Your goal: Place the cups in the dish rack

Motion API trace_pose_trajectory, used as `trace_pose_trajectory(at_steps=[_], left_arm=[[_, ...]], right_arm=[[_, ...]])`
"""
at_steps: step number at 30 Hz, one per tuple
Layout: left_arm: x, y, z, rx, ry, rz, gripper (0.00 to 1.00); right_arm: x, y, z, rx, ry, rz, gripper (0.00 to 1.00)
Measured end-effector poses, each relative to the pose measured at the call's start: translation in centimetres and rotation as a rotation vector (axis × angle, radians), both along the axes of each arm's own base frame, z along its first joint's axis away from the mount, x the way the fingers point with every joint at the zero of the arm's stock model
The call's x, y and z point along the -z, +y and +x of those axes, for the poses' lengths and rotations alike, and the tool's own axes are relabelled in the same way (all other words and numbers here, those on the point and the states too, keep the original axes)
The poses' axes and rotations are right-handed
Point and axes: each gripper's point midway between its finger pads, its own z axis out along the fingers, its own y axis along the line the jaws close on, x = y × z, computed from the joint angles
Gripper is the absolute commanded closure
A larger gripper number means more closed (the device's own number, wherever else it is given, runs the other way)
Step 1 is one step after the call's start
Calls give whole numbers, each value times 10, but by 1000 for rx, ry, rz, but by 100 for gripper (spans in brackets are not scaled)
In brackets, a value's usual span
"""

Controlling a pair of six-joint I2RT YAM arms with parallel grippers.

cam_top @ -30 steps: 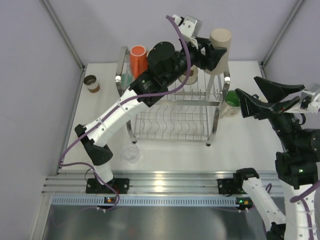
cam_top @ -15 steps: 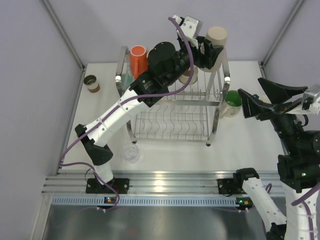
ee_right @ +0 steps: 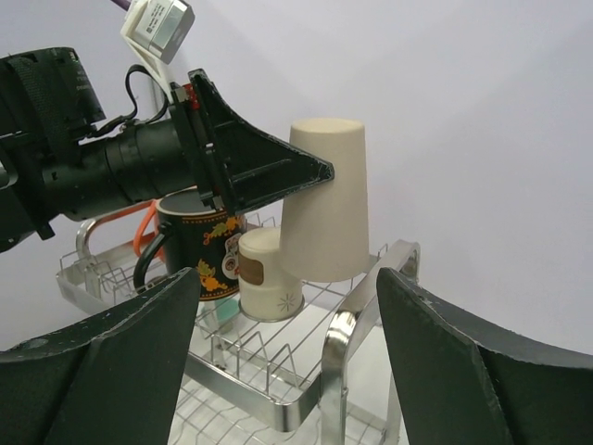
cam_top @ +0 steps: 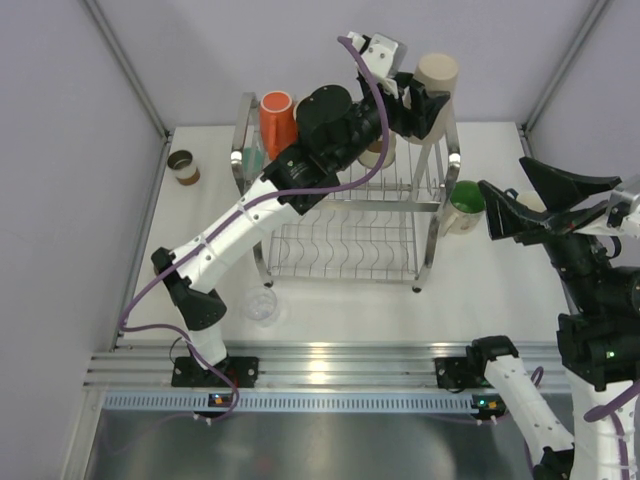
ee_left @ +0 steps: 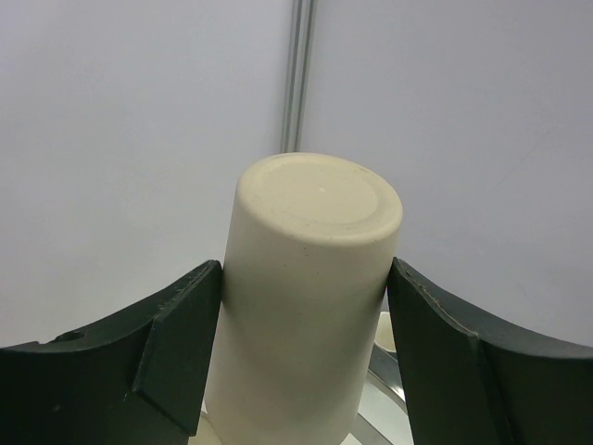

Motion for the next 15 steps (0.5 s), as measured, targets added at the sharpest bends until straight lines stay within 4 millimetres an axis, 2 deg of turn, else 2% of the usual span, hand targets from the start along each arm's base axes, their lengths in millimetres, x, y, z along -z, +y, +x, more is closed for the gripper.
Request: trace_pose_trajectory(at_steps=[15], left_arm=[[5,-6,4,3,-12,-29,100]], right_arm=[[1,0,1,2,-2,-6,22]])
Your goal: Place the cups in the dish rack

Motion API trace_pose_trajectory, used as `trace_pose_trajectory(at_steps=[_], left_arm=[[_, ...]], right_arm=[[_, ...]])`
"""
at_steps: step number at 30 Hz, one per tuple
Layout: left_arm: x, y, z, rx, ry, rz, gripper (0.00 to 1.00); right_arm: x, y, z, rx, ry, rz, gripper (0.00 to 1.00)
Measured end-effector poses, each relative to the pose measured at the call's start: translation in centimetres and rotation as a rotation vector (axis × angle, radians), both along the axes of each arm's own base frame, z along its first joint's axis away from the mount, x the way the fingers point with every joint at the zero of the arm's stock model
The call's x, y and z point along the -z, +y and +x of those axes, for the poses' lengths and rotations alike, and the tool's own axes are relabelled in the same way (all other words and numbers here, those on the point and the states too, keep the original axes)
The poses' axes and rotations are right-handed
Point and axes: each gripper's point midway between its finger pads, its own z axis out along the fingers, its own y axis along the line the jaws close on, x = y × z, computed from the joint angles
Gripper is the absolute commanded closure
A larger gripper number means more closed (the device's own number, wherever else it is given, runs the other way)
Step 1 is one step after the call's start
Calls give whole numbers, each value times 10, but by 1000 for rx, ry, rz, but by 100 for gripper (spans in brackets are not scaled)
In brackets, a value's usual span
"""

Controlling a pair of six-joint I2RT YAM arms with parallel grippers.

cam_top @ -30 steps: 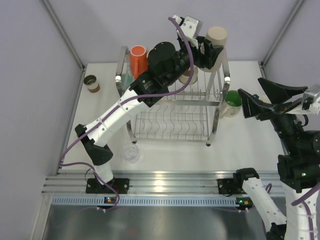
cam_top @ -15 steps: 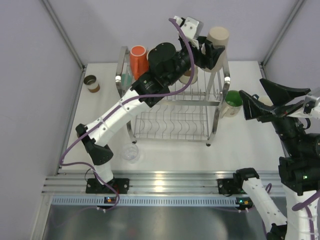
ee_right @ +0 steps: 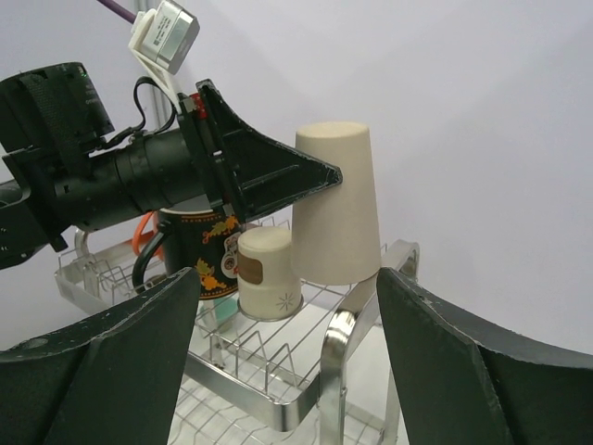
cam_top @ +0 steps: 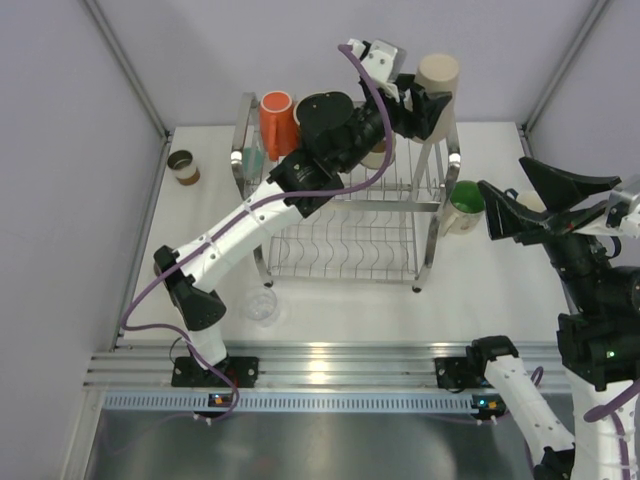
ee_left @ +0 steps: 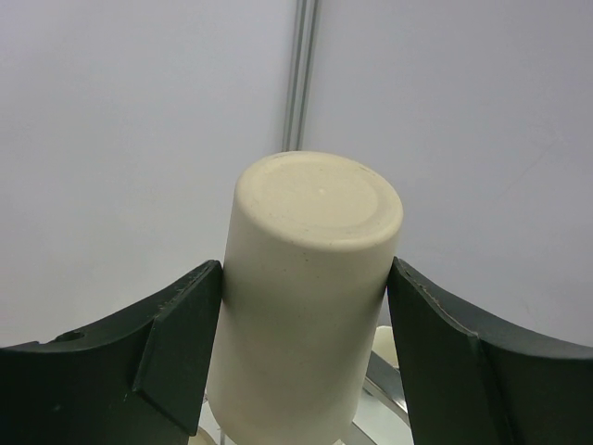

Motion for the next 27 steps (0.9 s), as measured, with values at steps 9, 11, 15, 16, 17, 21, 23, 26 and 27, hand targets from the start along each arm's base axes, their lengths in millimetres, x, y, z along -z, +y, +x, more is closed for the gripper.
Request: trace_pose_trajectory(at_steps=[9,11,15,16,17,21,23,26,27], left_arm=[[5,9,8,-69,-6,-15,100],[5,11,10,-79,-10,-10,100],[16,9,12,-84,2,24,100],[20,9,12,-84,7,33,100],[23,8,13,-84,13,42,100],[29,7,13,-82,25,60,100],[29,7,13,-82,25,60,100],[30,7,13,-81,26,62,97],[31,6,14,-80,27,63,95]], right_arm=[[0,0,0,-2,-1,-1,22],[0,1,0,-3,-1,-1,22],[0,1,0,-2,-2,-2,22],[0,0,0,-2,-2,-3,22],[0,0,0,-1,-3,-4,22],[0,0,0,-1,-2,-4,22],[3,1,2,-1,3,-6,21],[6,1,4,0,12,-7,21],[6,1,4,1,11,-7,21]])
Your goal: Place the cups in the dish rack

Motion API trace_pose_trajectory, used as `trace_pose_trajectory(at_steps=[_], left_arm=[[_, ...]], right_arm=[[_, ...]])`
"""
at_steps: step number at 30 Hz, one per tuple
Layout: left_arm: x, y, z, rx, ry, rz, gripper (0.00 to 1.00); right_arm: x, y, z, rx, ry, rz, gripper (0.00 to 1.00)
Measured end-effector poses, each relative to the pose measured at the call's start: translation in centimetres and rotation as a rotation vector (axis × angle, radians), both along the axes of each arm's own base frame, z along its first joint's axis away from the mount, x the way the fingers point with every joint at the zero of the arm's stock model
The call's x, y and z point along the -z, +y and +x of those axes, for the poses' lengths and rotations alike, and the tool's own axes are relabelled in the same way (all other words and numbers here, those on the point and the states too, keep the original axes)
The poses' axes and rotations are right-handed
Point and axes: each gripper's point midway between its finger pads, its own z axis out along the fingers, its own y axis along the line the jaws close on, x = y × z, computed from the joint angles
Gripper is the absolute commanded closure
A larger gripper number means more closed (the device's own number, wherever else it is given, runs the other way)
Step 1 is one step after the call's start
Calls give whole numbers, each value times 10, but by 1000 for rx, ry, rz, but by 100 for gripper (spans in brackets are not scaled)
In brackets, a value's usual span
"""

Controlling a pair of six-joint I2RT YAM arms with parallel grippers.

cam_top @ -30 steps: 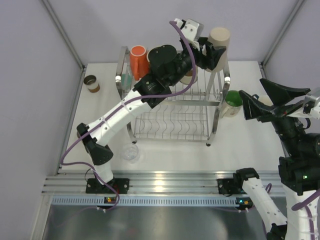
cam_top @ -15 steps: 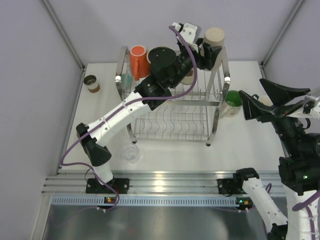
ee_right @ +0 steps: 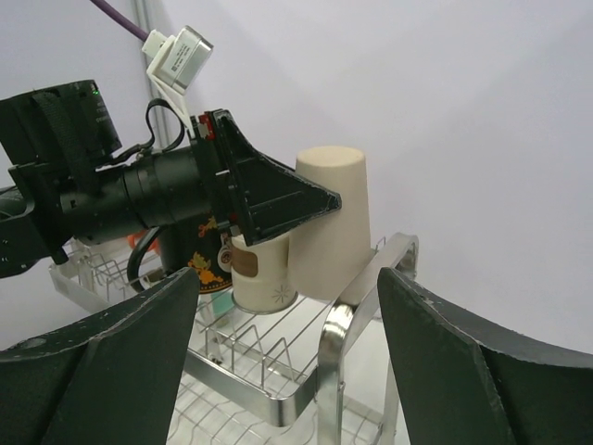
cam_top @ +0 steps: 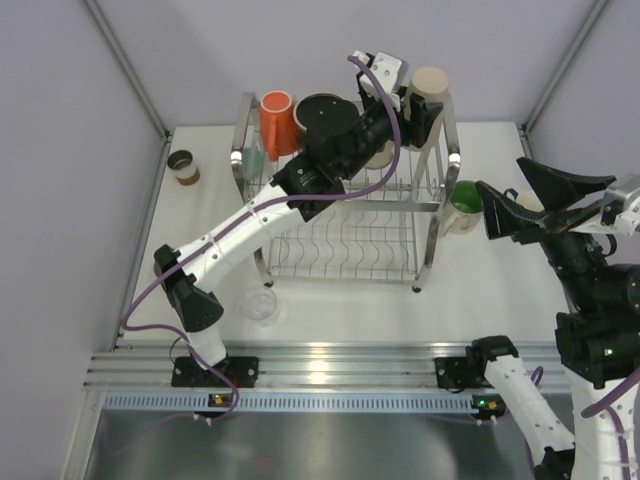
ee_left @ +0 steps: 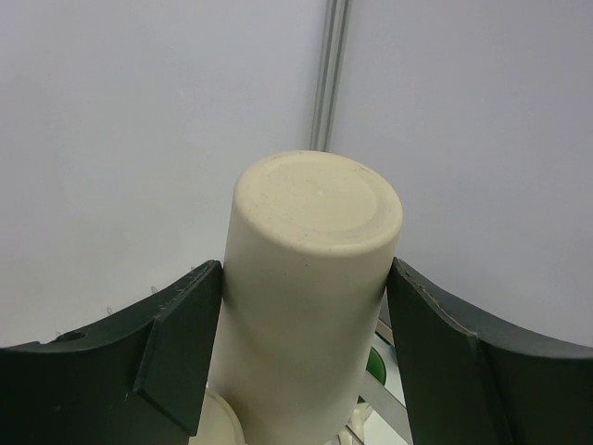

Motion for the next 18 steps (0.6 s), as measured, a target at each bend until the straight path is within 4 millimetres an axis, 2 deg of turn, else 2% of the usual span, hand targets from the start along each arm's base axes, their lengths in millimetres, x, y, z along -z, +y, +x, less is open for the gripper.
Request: trace_pose_trajectory(at_steps=[2,6,8,12,13,18], left_arm=[[2,-1,0,4,2,4,92],[7,-4,1,8,8,13,77],[10,-4,1,8,12,18,75],[14,-5,2,7,15,23,60],[13,-5,2,7,14,22,53],[14,-5,3,5,11,17,45]], right_arm=[[0,0,0,2,-1,-1,21],[0,-1,1,8,-4,-5,21],[0,-1,1,10,-4,-4,21],[0,-1,1,10,-4,-3,21],[0,-1,1,10,-4,-3,21],[-1,-2,1,14,-6,-3,21]])
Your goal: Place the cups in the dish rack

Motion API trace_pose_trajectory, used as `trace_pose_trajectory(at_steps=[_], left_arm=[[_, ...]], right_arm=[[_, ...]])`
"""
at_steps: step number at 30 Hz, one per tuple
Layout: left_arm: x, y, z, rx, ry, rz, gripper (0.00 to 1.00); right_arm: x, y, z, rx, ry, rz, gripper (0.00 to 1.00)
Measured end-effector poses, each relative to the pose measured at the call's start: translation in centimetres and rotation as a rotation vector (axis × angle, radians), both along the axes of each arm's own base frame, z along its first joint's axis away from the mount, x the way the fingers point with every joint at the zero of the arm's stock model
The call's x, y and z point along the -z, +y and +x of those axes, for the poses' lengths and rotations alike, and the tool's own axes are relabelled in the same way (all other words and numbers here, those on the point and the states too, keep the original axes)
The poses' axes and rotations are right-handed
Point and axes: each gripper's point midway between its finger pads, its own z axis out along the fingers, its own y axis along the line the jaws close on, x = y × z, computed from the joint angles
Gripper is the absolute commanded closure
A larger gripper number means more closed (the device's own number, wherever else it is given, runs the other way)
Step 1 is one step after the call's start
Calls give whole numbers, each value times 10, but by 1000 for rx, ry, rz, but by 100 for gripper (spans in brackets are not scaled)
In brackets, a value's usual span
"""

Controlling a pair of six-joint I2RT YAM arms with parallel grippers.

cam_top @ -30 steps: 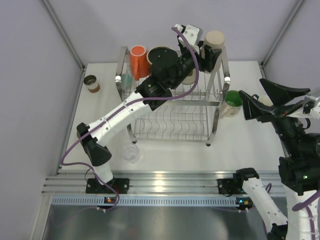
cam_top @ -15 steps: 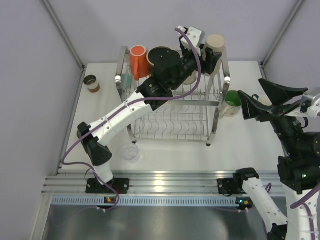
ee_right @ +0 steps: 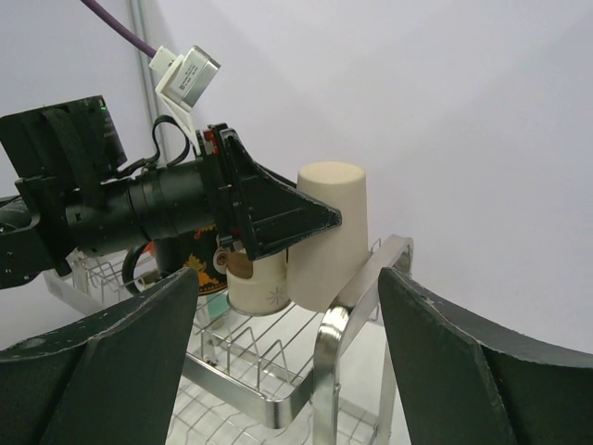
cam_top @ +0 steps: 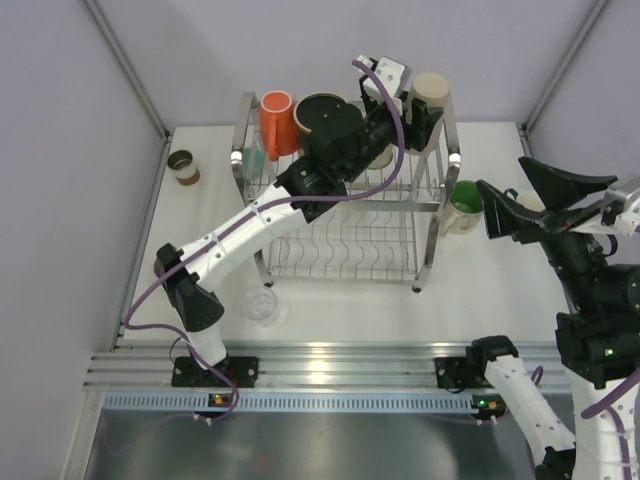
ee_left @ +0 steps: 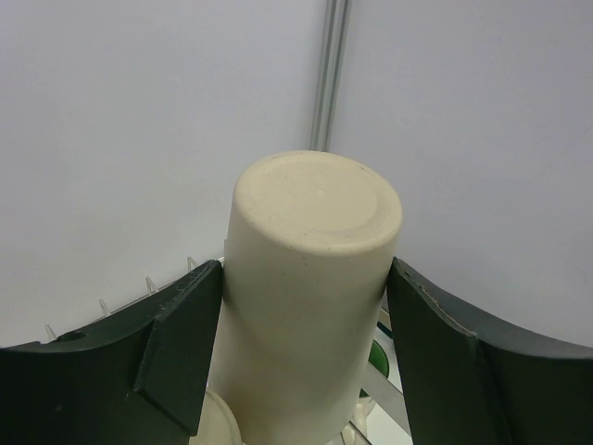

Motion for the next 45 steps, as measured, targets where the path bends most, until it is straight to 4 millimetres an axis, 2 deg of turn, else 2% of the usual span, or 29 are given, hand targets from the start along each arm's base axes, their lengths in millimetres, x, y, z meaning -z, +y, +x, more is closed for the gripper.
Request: trace_pose_trajectory(at_steps=[12,20,26,32,35,36,42,45], left_arm=[[0,0,0,-1,0,-1,34],[0,1,1,-8,-4,-1,41],[18,2,7,-36,11,43,37],[19,1,6,-28,7,49,34],[19,0,6,-26,7,49,30],[19,0,5,-24,7,49,23],[18,-2,3,-5,6,46,11],[18,-3,2,-1,6,45,10]], right_arm=[[0,-1,1,8,0,0,21],[1,-3,2,19,3,0,21],[1,-3,2,19,3,-2,21],[1,-3,2,19,3,-2,20],[1,-3,2,19,3,-2,20],[1,-3,2,19,3,-1,20],[1,-3,2,20,3,-2,20],[1,-3,2,20,3,-2,20]])
